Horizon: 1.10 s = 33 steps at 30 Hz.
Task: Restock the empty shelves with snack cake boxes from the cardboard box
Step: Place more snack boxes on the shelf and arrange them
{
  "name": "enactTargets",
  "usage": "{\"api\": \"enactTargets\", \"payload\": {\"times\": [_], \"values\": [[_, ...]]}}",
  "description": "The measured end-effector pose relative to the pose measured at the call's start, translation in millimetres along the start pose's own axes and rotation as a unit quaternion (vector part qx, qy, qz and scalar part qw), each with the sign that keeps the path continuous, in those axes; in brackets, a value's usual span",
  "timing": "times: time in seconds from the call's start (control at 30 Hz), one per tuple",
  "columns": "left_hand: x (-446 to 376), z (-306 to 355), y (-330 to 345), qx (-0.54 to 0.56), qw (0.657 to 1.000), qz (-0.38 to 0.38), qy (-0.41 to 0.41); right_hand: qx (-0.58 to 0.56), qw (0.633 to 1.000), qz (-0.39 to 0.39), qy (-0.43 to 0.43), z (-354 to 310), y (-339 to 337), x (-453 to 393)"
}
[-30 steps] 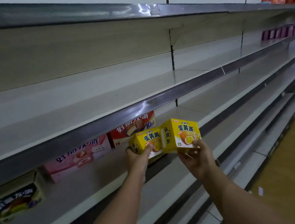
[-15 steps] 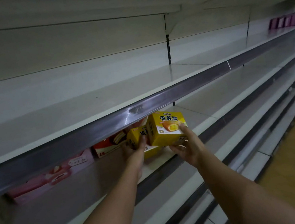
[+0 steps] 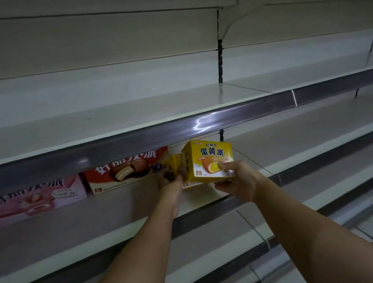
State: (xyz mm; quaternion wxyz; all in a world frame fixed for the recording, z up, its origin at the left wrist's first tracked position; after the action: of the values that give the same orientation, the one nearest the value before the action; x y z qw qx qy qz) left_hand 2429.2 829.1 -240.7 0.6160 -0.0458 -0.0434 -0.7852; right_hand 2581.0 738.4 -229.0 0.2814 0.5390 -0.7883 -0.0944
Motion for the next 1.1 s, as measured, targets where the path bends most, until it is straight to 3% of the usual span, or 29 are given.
{"api": "enactTargets", "payload": {"times": [0.1,0.3,0.47,0.6,0.83,0.97,1.1], "values": [[-1,-3,9,-0.025,1.0,-0.01,-0.015,0.035,0.999,-0.019,-0.005,-6,-5,-6],[-4,8,20,-0.072,0.995,-0.06,-0.016,0.293,0.955,-0.015,-0.04,-19,-3,-9],[-3,2,33,-0.008,0.989,-0.136,-0.059,0.341,0.937,-0.029,-0.074,-29,1,-12],[2,-1,42,-0.062,0.98,-0.17,-0.08,0.369,0.926,-0.025,-0.072,-28,-6,-25],[-10,-14,44,-0.16,0.981,-0.109,-0.033,0.456,0.887,-0.05,-0.058,-33,-21,-52],[-13,-15,44,-0.173,0.981,-0.086,-0.022,0.527,0.846,-0.061,-0.062,-36,-22,-63],[-36,-23,34,-0.217,0.976,-0.034,-0.009,0.541,0.833,-0.076,-0.084,-39,-20,-73]]}}
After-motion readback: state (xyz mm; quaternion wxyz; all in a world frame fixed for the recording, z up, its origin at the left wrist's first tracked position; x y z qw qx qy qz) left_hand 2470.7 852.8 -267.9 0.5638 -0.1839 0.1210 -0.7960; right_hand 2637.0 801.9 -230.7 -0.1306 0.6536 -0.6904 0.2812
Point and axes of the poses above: each hand's wrist, its own x-axis away from the middle knuckle, its own y-axis out of the palm, z = x × y, the point moved 6 cm from there along -x, towards the middle knuckle, and after that the axes turned 2 degrees about -z, right-handed, at the moved point
